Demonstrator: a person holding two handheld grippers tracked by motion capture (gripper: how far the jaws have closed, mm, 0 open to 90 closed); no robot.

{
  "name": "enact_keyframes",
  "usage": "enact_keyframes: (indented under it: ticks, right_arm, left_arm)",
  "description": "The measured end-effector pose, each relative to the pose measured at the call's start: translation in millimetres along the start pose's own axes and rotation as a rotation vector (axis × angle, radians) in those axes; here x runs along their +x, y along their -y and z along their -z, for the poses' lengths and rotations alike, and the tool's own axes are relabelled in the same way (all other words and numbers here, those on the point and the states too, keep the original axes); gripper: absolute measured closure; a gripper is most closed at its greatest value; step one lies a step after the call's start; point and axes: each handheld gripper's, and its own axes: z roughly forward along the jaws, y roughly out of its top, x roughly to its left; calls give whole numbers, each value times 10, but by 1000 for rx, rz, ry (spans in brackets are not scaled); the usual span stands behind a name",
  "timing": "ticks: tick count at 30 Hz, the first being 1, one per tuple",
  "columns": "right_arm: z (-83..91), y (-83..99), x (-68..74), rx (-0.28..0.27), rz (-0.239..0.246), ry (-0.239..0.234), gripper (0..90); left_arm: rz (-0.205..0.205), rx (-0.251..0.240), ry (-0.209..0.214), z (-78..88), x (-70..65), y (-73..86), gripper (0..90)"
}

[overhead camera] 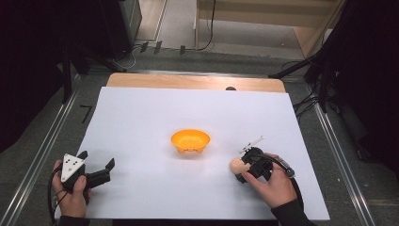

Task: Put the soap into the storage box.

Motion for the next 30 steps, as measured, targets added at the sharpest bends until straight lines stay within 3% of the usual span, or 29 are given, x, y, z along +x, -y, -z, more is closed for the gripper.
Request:
enact_keyframes:
  ticks: [4, 12, 16, 25, 30]
  right_arm:
    - [26, 12, -55, -28, 37, 41, 324]
    - [79, -32, -85, -77, 103, -7, 326]
    - [121, -97, -60, -92, 169, -6, 326]
    - [230, -230, -77, -171, 220, -43, 328]
    - [290, -311, -78, -179, 241, -45, 328]
  left_arm:
    - [0, 1, 1, -1, 2, 0, 12]
    - [-3, 3, -1, -2, -1, -1, 12]
    - [-3, 1, -2, -1, -2, -1, 12]
    - [-2, 0, -3, -1, -2, -1, 12]
    - [-1, 0, -3, 0, -2, 0, 12]
